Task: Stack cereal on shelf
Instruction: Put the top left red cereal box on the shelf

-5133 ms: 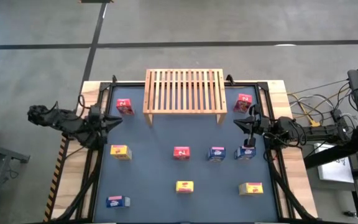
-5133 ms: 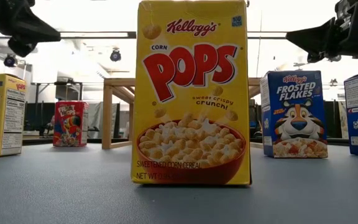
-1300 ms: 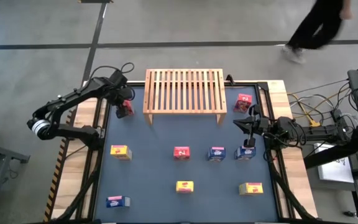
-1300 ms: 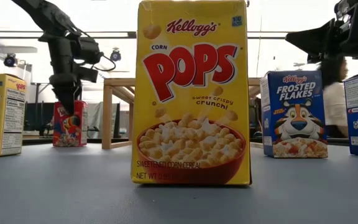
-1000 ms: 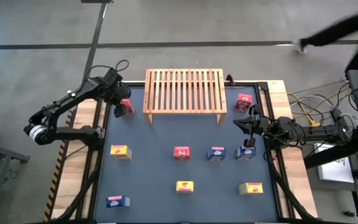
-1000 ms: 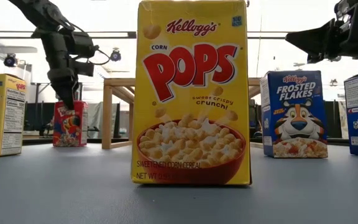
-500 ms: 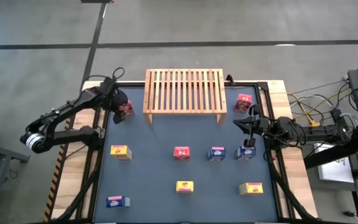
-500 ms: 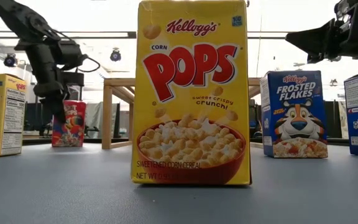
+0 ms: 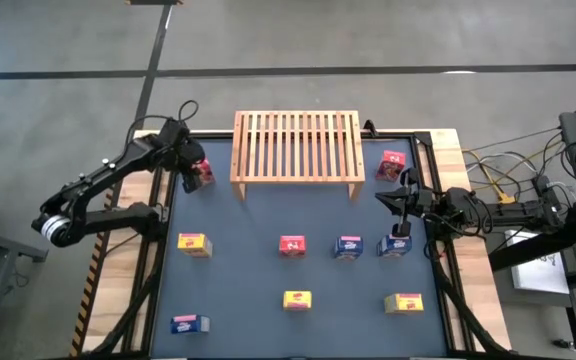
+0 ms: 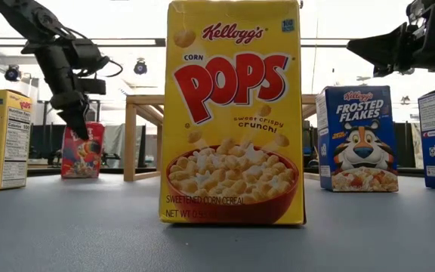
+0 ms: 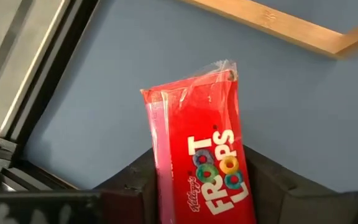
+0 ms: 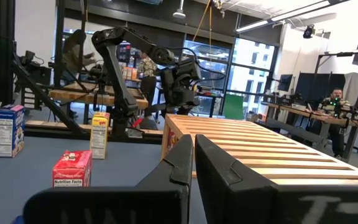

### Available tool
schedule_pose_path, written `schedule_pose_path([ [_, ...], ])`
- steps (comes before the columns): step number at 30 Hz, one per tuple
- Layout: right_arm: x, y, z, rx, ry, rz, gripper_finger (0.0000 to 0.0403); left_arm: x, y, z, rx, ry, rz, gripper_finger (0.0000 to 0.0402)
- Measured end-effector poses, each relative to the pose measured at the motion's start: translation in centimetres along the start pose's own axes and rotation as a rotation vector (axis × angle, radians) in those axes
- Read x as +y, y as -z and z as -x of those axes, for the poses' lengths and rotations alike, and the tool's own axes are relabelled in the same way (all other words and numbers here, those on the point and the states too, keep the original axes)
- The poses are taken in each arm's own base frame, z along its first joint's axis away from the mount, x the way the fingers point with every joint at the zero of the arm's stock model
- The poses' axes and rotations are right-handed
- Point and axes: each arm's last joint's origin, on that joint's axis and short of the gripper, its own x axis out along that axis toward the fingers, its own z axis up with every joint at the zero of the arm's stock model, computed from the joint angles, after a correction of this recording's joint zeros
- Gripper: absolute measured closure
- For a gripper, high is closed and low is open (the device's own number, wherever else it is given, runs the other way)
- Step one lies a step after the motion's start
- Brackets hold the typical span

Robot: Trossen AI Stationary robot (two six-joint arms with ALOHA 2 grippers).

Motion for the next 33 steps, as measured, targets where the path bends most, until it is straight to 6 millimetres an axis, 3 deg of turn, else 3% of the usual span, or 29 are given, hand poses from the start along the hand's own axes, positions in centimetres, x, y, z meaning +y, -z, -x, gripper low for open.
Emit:
schedule_pose_path([
  [8,0.0,0.0,0.0,0.000,0.000,0.000,0.0394,0.3,-0.6,1.0,-0.001,-0.005,0.021,0.0263],
  [12,0.0,0.0,0.0,0.000,0.000,0.000,0.0394,0.8,-1.8,2.9,-0.035,-0.026,0.016,0.0260],
  [25,0.0,0.0,0.0,0.000,0.000,0.000,0.0394,2.6,-6.3,11.8,-0.237,-0.136,-0.095,0.0260],
  [33,0.0,0.0,0.0,0.000,0.000,0.000,0.0394,3.3,-8.7,13.9,-0.447,-0.072,-0.135,0.0260],
])
